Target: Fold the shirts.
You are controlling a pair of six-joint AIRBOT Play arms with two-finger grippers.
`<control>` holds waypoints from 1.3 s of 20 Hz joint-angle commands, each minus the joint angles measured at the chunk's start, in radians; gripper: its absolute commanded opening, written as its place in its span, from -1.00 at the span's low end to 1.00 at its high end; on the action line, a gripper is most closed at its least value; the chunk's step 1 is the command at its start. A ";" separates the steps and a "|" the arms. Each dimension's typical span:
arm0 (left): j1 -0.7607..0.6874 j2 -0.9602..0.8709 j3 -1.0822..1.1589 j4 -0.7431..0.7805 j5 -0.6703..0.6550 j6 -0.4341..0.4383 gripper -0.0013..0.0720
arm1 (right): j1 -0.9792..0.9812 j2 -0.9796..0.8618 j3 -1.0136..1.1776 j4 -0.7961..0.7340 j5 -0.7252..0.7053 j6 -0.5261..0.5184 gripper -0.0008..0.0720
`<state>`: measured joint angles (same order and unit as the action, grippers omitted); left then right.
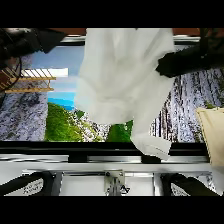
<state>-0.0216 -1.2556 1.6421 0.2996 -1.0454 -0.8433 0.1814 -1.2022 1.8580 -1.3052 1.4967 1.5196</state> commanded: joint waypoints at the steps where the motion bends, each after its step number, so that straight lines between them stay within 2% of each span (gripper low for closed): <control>1: -0.001 0.018 0.111 0.003 0.006 -0.036 0.53 | -0.142 0.009 0.066 -0.052 -0.027 0.149 -0.80; 4: -0.001 0.033 0.114 0.003 -0.013 -0.079 0.52 | -0.350 0.009 0.164 -0.066 -0.016 0.199 -0.80; 7: -0.002 0.033 0.114 0.004 -0.060 -0.079 0.45 | -0.579 0.010 0.216 -0.074 0.023 0.217 -0.81; 11: -0.002 0.033 0.114 0.004 -0.083 -0.079 0.45 | -0.838 0.010 0.216 -0.073 0.045 0.218 -0.81; 15: -0.004 0.033 0.114 0.004 -0.105 -0.097 0.45 | -0.979 0.009 0.216 -0.075 0.027 0.196 -0.80; 20: -0.004 0.032 0.114 0.008 -0.123 -0.097 0.42 | -1.034 0.009 0.216 -0.154 0.026 0.079 -0.80; 24: -0.004 0.019 0.114 0.016 -0.115 -0.098 0.42 | -1.011 0.010 0.215 0.160 0.126 -0.068 -0.81; 26: -0.006 0.014 0.114 0.043 -0.097 -0.097 0.38 | -0.912 0.009 0.215 0.247 0.188 -0.103 -0.81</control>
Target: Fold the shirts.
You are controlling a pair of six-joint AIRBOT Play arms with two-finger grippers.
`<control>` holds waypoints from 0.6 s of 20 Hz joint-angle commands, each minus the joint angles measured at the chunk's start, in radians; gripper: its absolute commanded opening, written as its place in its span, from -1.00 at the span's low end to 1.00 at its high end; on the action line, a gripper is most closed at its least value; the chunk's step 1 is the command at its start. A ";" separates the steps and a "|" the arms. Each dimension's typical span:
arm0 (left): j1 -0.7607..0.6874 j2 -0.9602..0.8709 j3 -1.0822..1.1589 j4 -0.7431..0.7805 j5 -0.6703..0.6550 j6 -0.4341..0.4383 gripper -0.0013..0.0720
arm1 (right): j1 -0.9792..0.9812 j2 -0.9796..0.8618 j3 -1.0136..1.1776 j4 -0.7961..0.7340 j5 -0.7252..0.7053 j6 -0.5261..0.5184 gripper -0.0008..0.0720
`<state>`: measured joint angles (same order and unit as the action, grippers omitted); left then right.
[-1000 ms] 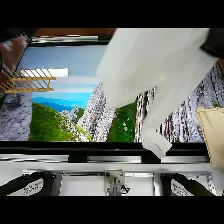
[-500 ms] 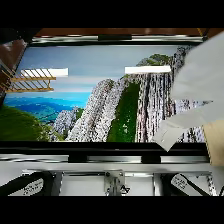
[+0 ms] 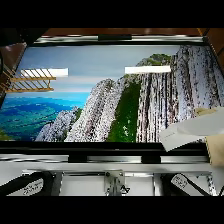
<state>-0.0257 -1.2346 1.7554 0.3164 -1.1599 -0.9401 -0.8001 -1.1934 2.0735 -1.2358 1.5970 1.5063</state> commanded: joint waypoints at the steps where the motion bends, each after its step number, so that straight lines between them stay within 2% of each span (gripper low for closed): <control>1: -0.009 -0.007 0.000 0.050 0.035 0.004 0.24 | 0.146 0.000 0.000 0.214 0.120 -0.110 -0.81; 5: -0.069 -0.006 0.002 0.098 0.126 0.098 0.24 | 0.538 -0.001 0.000 0.229 0.151 -0.112 -0.81; 6: -0.094 -0.005 0.002 0.109 0.161 0.134 0.30 | 0.650 -0.003 -0.003 0.185 0.142 -0.100 -0.80; 8: -0.144 -0.006 0.002 0.169 0.233 0.198 0.69 | 0.838 -0.031 -0.003 0.058 0.144 -0.066 -0.81; 9: -0.167 -0.006 0.002 0.225 0.269 0.200 0.78 | 0.912 -0.051 -0.003 0.017 0.147 -0.066 -0.80; 12: -0.216 -0.006 0.002 0.369 0.296 0.199 0.80 | 1.093 -0.138 -0.003 -0.043 0.144 -0.066 -0.81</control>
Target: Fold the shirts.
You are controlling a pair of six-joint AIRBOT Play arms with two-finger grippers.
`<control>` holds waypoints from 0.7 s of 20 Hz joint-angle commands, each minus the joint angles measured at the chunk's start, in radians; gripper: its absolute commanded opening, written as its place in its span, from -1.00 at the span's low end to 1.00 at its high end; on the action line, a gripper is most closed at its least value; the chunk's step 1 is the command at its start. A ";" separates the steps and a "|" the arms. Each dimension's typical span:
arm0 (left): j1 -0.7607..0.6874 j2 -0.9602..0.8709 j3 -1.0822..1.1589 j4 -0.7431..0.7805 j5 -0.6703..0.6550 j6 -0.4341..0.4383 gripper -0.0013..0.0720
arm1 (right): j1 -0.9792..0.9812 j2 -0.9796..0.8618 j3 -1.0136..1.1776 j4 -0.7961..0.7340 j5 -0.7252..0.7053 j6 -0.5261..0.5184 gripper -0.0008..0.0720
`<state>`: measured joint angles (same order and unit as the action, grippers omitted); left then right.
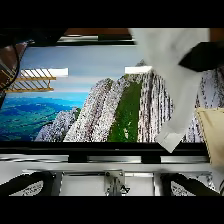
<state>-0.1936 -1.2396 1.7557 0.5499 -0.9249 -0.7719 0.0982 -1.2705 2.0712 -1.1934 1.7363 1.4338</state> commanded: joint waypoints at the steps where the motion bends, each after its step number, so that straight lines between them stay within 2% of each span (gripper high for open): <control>1: -0.059 -0.001 0.001 0.154 0.061 0.031 0.79 | 0.249 -0.095 0.000 -0.109 -0.001 0.005 -0.80; 2: -0.066 -0.001 0.001 0.160 0.062 0.031 0.70 | 0.296 -0.124 0.000 -0.135 -0.012 0.003 -0.81; 5: -0.069 -0.004 0.001 0.217 0.079 0.027 0.70 | 0.398 -0.185 0.000 -0.210 -0.053 -0.031 -0.80; 10: -0.076 -0.050 0.001 0.229 0.132 0.027 0.70 | 0.454 -0.206 0.000 -0.202 -0.125 -0.052 -0.80; 14: -0.109 -0.121 0.001 0.229 0.181 0.027 0.70 | 0.454 -0.206 0.000 -0.189 -0.116 -0.048 -0.80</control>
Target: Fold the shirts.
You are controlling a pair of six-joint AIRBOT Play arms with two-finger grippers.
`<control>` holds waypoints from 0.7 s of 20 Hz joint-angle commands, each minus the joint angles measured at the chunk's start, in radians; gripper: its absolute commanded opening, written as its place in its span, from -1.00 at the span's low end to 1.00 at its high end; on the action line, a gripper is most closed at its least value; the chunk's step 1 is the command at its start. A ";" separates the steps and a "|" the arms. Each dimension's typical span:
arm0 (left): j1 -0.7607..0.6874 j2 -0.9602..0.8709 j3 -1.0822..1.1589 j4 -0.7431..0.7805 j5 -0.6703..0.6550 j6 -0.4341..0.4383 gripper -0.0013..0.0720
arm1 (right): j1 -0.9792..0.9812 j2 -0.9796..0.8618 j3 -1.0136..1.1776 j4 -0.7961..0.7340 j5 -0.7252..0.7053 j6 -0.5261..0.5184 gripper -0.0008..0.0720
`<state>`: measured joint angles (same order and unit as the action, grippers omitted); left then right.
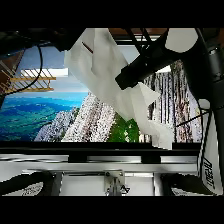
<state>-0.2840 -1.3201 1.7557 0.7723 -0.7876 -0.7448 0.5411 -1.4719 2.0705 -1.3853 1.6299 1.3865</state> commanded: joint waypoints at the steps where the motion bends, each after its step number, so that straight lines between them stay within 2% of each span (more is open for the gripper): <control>1: -0.031 -0.050 0.001 0.006 0.075 -0.009 0.70 | 0.011 -0.005 0.001 0.003 -0.008 0.000 -0.80; 4: -0.074 -0.058 0.001 0.006 0.209 -0.030 0.69 | 0.011 -0.005 0.001 0.005 -0.003 0.013 -0.80; 7: -0.098 -0.058 0.001 0.006 0.238 -0.030 0.69 | 0.011 -0.005 0.001 0.005 -0.003 0.015 -0.80; 8: -0.100 -0.058 0.001 0.006 0.238 -0.030 0.63 | 0.011 -0.005 0.001 0.005 -0.003 0.015 -0.80; 9: -0.103 -0.058 0.001 0.006 0.238 -0.030 0.38 | 0.011 -0.005 0.001 0.006 -0.002 0.015 -0.80; 13: -0.122 -0.062 0.001 0.002 0.238 -0.030 0.28 | 0.011 -0.005 0.001 0.012 0.003 0.015 -0.80; 14: -0.130 -0.065 0.001 0.002 0.238 -0.030 0.08 | 0.011 -0.005 0.000 0.019 0.003 0.015 -0.80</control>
<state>-0.3969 -1.3804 1.7557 0.7753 -0.5583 -0.7742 0.5522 -1.4757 2.0705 -1.3777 1.6306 1.4014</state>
